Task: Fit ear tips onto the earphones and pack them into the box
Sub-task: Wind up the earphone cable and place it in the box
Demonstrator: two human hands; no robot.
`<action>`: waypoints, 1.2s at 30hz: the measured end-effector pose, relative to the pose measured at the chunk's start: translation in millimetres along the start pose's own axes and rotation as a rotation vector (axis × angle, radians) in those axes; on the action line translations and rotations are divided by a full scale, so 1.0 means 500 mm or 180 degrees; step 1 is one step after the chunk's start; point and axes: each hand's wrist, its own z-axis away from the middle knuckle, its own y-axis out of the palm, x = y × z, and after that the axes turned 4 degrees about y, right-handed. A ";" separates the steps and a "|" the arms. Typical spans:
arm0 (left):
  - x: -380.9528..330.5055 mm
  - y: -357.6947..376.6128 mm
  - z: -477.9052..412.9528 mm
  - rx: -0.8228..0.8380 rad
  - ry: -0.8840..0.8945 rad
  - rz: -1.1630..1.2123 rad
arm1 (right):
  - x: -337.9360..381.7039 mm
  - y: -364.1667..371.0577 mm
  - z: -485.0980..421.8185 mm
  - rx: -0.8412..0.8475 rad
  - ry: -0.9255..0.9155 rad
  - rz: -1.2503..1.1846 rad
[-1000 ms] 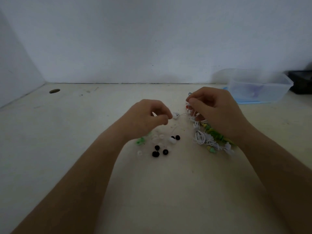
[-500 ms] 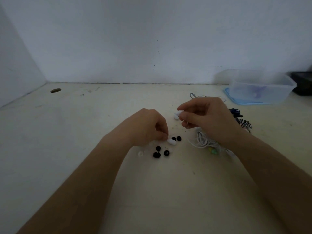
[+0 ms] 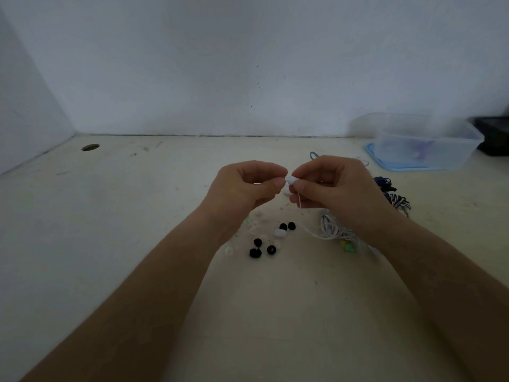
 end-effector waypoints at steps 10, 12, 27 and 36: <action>-0.014 -0.006 0.000 0.0176 -0.0421 0.1044 | 0.002 -0.002 0.000 -0.0164 -0.0034 -0.0005; -0.015 -0.007 0.000 0.0193 -0.0425 0.1012 | 0.002 -0.003 0.000 -0.0161 -0.0038 0.0012; -0.016 -0.010 0.002 0.0227 -0.0352 0.0683 | 0.003 -0.002 0.000 -0.0128 -0.0106 0.0007; -0.024 -0.012 0.008 0.0372 -0.0299 0.0542 | 0.005 -0.013 -0.002 0.0108 -0.0163 0.0085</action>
